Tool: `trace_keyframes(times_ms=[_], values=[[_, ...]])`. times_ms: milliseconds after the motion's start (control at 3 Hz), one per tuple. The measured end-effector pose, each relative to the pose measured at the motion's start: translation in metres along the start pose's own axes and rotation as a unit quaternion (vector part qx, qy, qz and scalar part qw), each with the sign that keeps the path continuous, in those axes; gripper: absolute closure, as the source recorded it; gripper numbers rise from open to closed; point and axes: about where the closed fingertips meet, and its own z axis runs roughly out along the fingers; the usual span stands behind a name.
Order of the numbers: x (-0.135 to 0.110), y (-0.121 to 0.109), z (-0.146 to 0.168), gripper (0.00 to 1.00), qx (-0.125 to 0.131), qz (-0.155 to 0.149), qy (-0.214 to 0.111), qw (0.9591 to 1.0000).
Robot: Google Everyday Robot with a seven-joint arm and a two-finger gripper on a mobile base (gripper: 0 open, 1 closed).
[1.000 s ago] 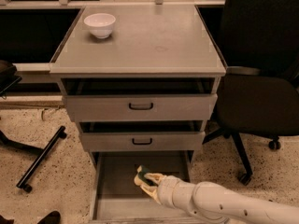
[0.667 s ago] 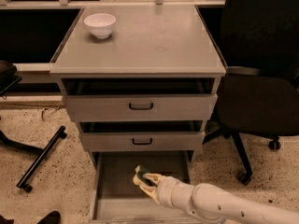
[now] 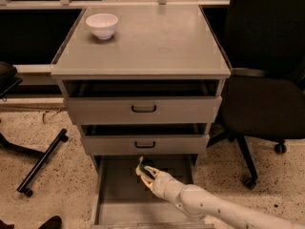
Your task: Place sponge into bottom drawer
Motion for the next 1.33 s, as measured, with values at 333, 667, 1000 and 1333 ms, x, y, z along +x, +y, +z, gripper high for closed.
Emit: trace_keyframes(times_ms=[333,667,1000,1333], values=[[0.054,0.031,0.046,1.0,0.018,0.021,0.026,0.9993],[0.084,0.055,0.061,1.0,-0.01,0.071,0.048,0.9963],[0.084,0.055,0.061,1.0,-0.01,0.071,0.048,0.9963],[0.108,0.067,0.082,1.0,-0.018,0.087,0.051,0.9947]])
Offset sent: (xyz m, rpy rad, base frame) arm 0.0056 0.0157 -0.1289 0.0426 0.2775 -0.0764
